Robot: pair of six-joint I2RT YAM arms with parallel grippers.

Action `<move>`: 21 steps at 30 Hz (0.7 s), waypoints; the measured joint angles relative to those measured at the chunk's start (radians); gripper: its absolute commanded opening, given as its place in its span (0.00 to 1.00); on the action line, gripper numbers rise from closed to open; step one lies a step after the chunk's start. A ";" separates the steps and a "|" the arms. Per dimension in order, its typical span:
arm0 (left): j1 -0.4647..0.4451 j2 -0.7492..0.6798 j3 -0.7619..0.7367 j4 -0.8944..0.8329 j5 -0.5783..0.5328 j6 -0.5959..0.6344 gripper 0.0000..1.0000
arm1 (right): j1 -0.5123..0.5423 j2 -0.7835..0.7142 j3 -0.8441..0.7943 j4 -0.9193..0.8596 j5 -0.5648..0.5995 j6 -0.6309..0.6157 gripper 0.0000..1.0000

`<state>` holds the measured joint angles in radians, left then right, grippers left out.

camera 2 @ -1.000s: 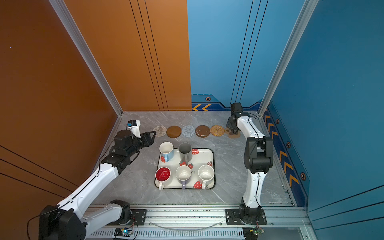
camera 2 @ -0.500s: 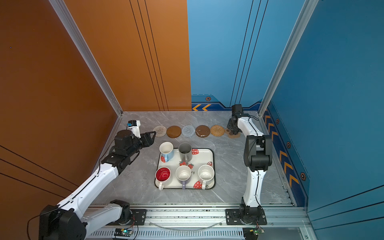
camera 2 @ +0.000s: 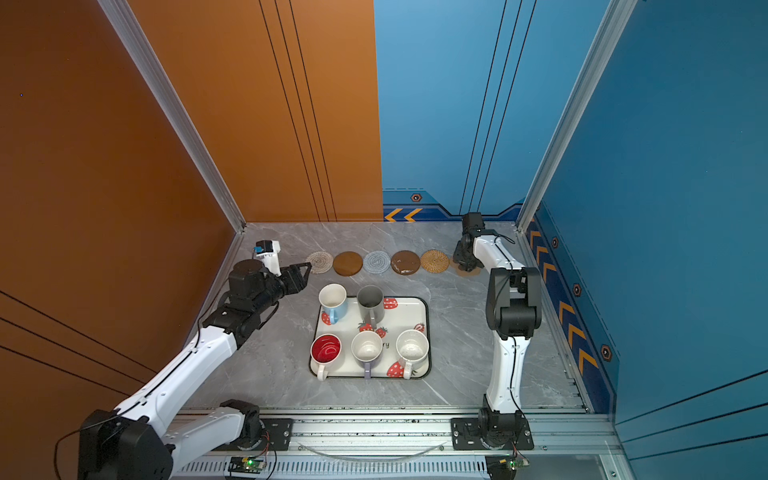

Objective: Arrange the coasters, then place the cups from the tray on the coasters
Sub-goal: 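Lower the black mug onto the cork paw coaster and release it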

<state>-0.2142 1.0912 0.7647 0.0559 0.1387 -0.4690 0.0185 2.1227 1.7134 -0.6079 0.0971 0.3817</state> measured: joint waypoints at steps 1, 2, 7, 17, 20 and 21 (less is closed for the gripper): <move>0.000 0.000 0.000 0.000 0.000 0.000 0.60 | 0.000 0.000 0.000 0.001 -0.001 0.000 0.00; 0.000 0.000 0.000 0.000 0.000 0.000 0.60 | 0.000 0.000 0.000 0.002 -0.001 0.000 0.00; 0.000 0.000 0.000 0.000 0.000 0.000 0.60 | 0.000 0.000 -0.006 0.007 -0.001 0.000 0.00; 0.000 0.000 0.000 0.000 0.000 0.000 0.60 | 0.001 -0.002 -0.023 0.025 -0.013 0.000 0.02; 0.000 0.000 0.000 0.000 0.000 0.000 0.60 | 0.001 -0.005 -0.031 0.034 -0.018 0.000 0.11; 0.000 0.000 0.000 0.000 0.000 0.000 0.60 | 0.001 -0.006 -0.034 0.038 -0.019 0.000 0.14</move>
<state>-0.2142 1.0912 0.7647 0.0559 0.1387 -0.4686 0.0196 2.1170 1.6791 -0.5701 0.0784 0.3817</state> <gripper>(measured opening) 0.602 0.153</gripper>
